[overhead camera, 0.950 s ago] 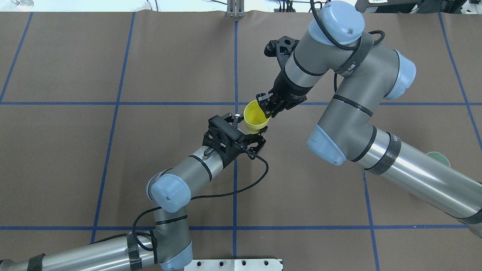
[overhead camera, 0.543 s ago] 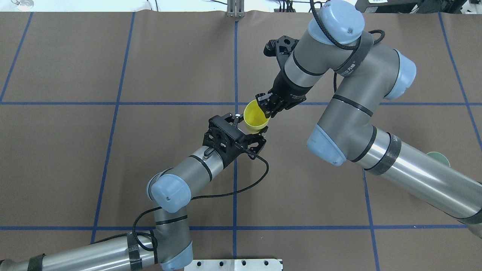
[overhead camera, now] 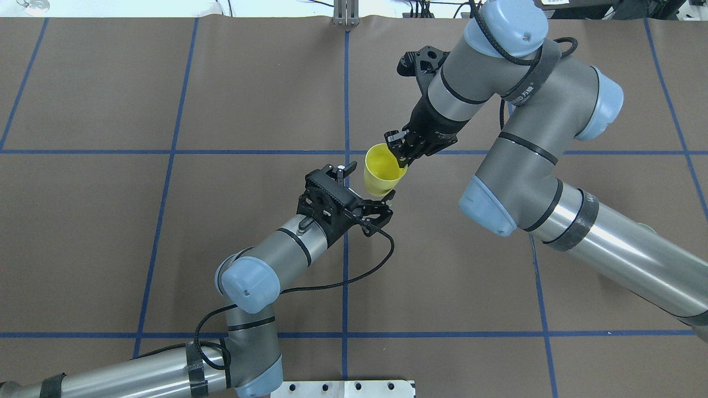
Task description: Transfer and stack yellow cup on green cup
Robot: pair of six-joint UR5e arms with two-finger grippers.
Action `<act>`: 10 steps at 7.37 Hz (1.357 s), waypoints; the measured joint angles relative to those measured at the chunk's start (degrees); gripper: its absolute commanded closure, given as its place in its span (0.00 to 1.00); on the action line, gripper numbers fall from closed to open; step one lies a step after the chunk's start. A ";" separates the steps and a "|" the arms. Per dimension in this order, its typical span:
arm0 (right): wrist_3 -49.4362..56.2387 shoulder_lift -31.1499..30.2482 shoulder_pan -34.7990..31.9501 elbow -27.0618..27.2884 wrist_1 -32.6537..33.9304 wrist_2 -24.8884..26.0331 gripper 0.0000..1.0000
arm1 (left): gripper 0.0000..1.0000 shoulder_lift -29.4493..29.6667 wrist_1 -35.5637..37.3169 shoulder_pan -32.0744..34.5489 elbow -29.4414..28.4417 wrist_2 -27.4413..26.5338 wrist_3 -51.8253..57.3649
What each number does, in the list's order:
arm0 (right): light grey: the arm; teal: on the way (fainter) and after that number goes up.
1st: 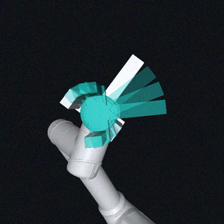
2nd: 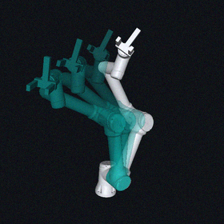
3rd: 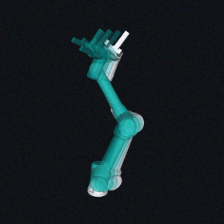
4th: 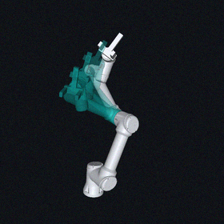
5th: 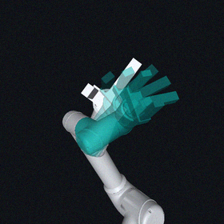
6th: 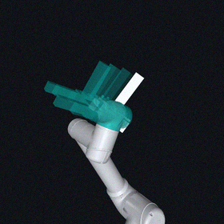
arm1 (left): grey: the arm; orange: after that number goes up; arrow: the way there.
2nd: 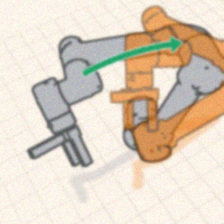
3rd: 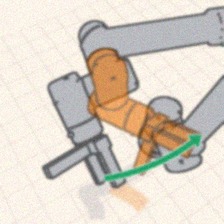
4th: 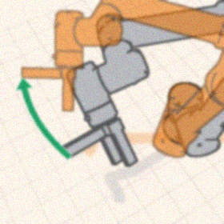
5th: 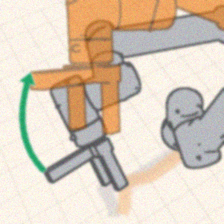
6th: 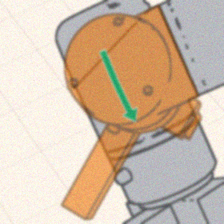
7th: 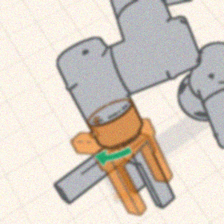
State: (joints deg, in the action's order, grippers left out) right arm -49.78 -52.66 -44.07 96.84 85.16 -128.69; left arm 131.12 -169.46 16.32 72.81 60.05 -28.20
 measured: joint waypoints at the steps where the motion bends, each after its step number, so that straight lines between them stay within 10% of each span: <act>1: 0.02 -0.94 -1.36 0.60 0.02 -0.46 1.00 | 0.01 -0.03 -0.09 -0.03 0.08 -0.29 -0.03; 10: 2.91 -39.17 -14.89 31.92 9.07 4.62 1.00 | 0.01 0.20 6.17 8.20 -5.30 -2.61 -17.34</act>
State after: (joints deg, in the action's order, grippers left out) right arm -46.87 -91.83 -58.96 128.76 94.23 -124.07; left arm 131.32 -163.29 24.52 67.52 57.44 -45.54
